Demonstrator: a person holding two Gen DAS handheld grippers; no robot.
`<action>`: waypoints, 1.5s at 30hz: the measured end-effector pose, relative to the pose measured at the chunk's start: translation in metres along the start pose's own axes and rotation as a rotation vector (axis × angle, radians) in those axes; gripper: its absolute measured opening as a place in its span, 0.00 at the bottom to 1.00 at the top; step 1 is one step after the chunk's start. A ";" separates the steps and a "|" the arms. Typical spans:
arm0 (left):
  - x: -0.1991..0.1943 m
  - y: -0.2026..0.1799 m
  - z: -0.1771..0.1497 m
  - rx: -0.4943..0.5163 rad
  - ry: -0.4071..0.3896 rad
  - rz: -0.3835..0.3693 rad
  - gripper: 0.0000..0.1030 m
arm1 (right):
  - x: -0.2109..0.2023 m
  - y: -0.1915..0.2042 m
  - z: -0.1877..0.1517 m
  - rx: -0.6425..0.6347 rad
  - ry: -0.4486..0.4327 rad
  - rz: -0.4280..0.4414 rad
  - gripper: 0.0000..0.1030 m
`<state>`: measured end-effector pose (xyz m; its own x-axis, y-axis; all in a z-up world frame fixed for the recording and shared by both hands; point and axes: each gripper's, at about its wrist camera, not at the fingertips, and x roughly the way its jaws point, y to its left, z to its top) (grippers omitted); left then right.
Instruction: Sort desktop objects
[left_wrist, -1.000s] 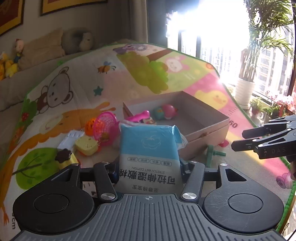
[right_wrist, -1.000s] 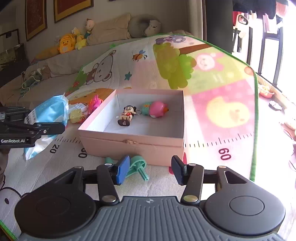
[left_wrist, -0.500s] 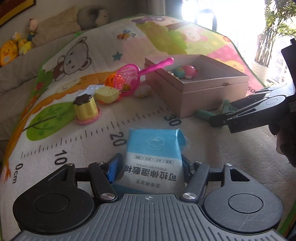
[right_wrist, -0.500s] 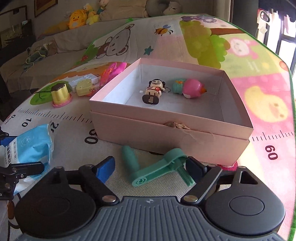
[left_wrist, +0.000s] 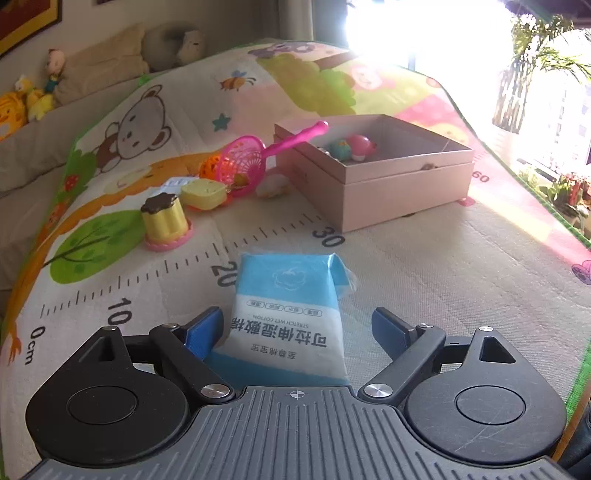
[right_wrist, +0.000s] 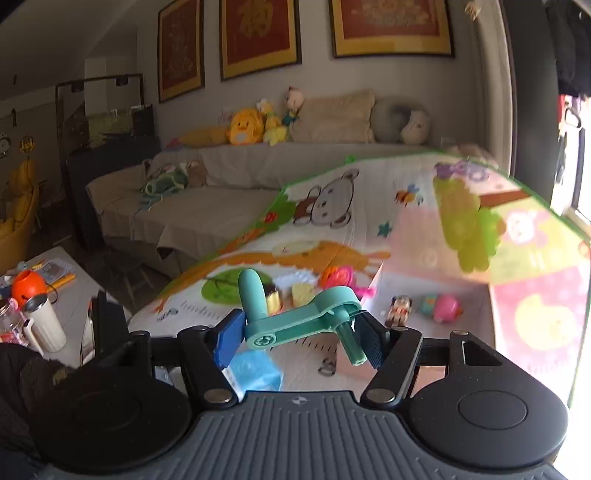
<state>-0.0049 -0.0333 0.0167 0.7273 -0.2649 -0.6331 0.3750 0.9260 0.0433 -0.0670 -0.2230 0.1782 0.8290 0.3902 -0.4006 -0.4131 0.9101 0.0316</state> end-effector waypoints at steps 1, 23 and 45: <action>0.001 -0.001 0.001 0.005 -0.001 0.003 0.89 | -0.009 -0.002 0.013 -0.010 -0.044 -0.016 0.64; 0.065 -0.041 0.167 -0.049 -0.194 -0.069 0.80 | 0.100 -0.173 0.035 0.325 0.055 -0.217 0.65; 0.040 0.086 0.018 -0.231 -0.007 0.191 0.98 | 0.230 -0.113 -0.030 0.043 0.437 -0.291 0.53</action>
<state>0.0664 0.0306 0.0087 0.7763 -0.0815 -0.6251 0.0911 0.9957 -0.0167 0.1597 -0.2404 0.0552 0.6686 0.0342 -0.7429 -0.1655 0.9807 -0.1037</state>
